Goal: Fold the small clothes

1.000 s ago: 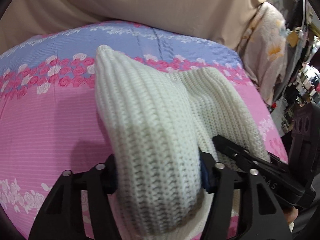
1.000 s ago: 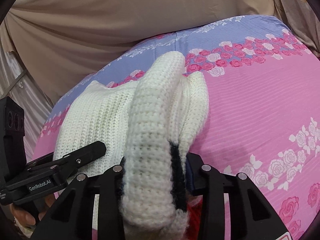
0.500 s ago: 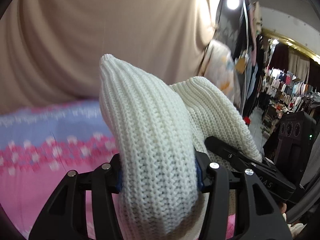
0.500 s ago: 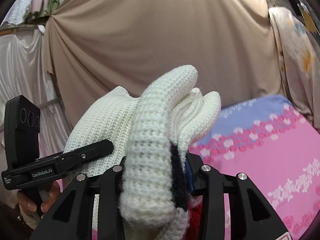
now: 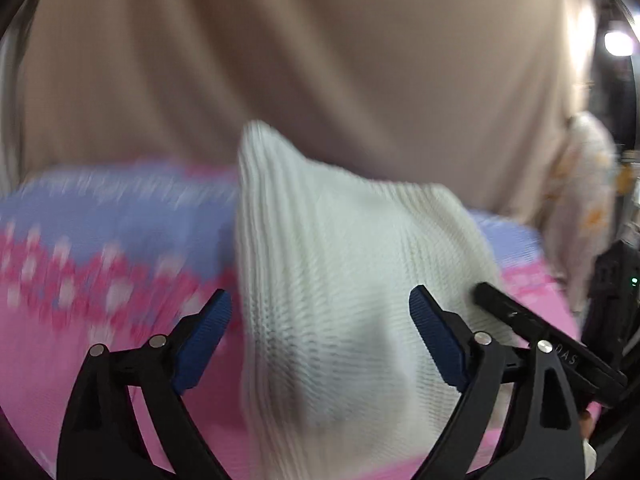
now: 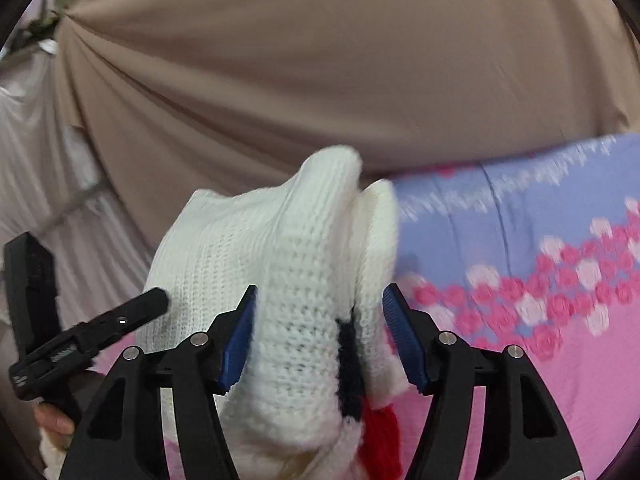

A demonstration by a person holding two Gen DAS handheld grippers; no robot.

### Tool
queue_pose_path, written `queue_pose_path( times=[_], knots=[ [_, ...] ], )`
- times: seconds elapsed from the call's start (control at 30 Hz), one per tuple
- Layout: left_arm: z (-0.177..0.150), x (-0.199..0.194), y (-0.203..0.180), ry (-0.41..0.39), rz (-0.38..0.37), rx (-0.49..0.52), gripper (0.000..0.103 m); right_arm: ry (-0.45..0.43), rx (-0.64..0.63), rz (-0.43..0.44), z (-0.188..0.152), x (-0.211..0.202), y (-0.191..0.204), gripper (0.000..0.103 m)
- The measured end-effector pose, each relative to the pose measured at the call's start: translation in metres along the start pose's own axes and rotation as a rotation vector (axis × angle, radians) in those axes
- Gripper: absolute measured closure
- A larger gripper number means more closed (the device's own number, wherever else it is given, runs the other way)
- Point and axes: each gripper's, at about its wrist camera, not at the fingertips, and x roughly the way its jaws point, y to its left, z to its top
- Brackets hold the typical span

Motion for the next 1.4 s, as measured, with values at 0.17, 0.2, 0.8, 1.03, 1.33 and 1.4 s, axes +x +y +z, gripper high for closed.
queue_pose_path(
  times=[0.17, 0.2, 0.8, 1.03, 1.33, 1.4],
  knots=[
    [-0.042, 0.003, 0.061, 0.052, -0.047, -0.178, 0.017, 0.043, 0.089, -0.025, -0.039, 0.005, -0.024, 0.042],
    [-0.043, 0.001, 0.067, 0.053, -0.067, -0.212, 0.017, 0.031, 0.092, -0.018, -0.038, 0.0, -0.023, 0.041],
    [-0.032, 0.052, 0.043, 0.13, -0.093, -0.13, 0.023, -0.015, -0.103, -0.03, -0.002, 0.024, 0.021, 0.084],
    [-0.037, 0.072, 0.05, 0.174, -0.064, -0.185, 0.011, 0.101, -0.046, -0.101, -0.016, 0.053, -0.01, 0.046],
    [-0.03, 0.087, 0.05, 0.214, -0.18, -0.224, 0.034, 0.259, 0.073, 0.065, -0.006, 0.102, -0.035, 0.065],
    [-0.019, 0.078, 0.038, 0.169, -0.171, -0.16, 0.043, 0.177, -0.003, 0.072, 0.005, 0.083, -0.016, 0.07]
  ],
)
